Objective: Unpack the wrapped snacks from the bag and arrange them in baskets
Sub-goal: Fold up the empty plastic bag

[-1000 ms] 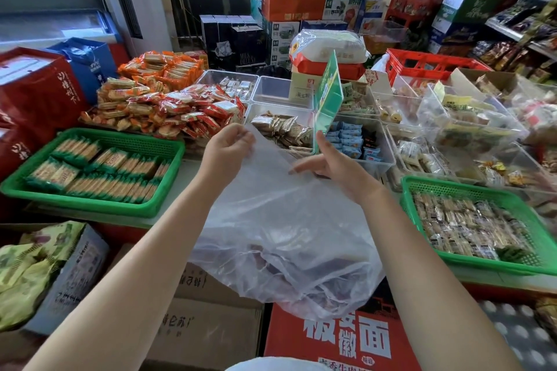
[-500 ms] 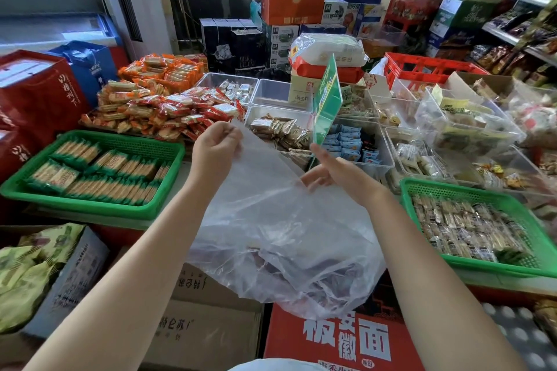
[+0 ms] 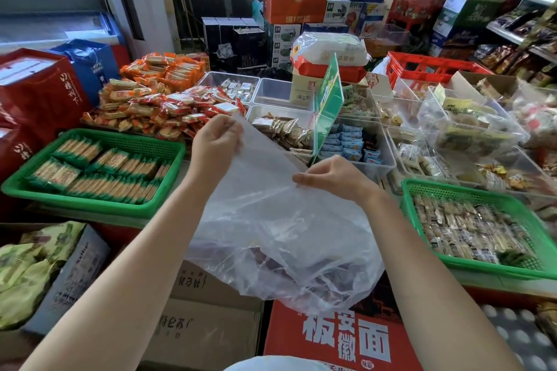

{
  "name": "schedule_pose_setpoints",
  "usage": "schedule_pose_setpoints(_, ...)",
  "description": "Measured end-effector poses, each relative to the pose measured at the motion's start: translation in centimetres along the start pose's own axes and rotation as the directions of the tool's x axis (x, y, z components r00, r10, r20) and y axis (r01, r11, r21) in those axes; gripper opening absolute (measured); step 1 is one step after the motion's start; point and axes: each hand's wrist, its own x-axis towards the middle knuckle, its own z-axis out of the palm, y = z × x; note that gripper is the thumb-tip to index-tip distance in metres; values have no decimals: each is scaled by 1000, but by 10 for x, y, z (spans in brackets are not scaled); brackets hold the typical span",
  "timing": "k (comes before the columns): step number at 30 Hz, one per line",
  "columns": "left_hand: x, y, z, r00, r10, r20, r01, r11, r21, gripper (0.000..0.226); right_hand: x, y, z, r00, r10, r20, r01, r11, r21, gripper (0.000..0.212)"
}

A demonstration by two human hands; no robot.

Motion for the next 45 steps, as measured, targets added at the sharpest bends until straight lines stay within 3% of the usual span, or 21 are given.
schedule_pose_setpoints(3, 0, -2, 3, 992, -24, 127, 20, 999, 27, 23, 2, -6, -1, 999, -21, 37, 19, 998, 52, 35)
schedule_pose_setpoints(5, -4, -1, 15, 971, -35, 234, 30, 999, 26, 22, 11, -19, 6, 995, -95, 31, 94, 994, 48, 50)
schedule_pose_setpoints(7, -8, 0, 24, 966, -19, 259, 13, 1000, 24, 22, 19, -28, 13, 992, -125, 17, 124, 992, 39, 51)
schedule_pose_setpoints(10, -3, 1, 19, 992, 4, 124, -6, 1000, 13, 14, 21, -24, 12, 998, -57, 17, 57, 998, 31, 52)
schedule_pose_setpoints(13, 10, -6, -1, 998, 6, -68, -3, 999, 38, 19, 16, 3, 5, 999, 13, 30, -11, 998, -58, 86)
schedule_pose_setpoints(15, 16, -9, -10, 990, 0, -142, 7, 999, 47, 20, 13, 19, -1, 998, 62, 29, -59, 994, -96, 93)
schedule_pose_setpoints(19, 19, -12, -7, 986, 1, -168, 8, 999, 53, 20, 10, 40, -15, 971, 241, 12, -228, 935, -273, 57)
schedule_pose_setpoints(21, 17, -15, -1, 987, -7, -158, 15, 999, 47, 19, 9, 48, -22, 937, 348, 28, -297, 837, -460, 49)
schedule_pose_setpoints(23, 16, -16, 6, 993, -13, -114, 18, 999, 38, 17, 7, 46, -27, 912, 401, 90, -298, 797, -525, 43)
schedule_pose_setpoints(26, 16, -12, 19, 998, -20, 60, 20, 1000, 7, 18, 7, 20, -28, 973, 212, 94, -168, 924, -342, 44)
schedule_pose_setpoints(30, 17, -9, 36, 963, 20, 270, -30, 999, 34, 22, 16, -20, -14, 988, -132, -77, 132, 991, -8, 34)
schedule_pose_setpoints(34, 17, -2, 41, 949, 63, 308, -67, 998, 3, 21, 27, -30, -6, 974, -168, -152, 174, 984, 24, 22)
schedule_pose_setpoints(37, 20, 0, 34, 977, 71, 199, -76, 997, 14, 21, 26, -18, -10, 983, -114, -142, 123, 991, 61, 26)
schedule_pose_setpoints(41, 20, -3, 24, 997, 52, 58, -53, 999, 9, 16, 17, 16, -19, 993, 31, -111, -34, 999, -29, 29)
schedule_pose_setpoints(43, 19, -5, 23, 999, 45, 19, -46, 999, 19, 15, 13, 33, -25, 982, 168, -83, -179, 973, -143, 28)
schedule_pose_setpoints(45, 19, -6, 23, 999, 47, 1, -47, 998, 40, 15, 9, 47, -33, 942, 334, -45, -324, 861, -391, 28)
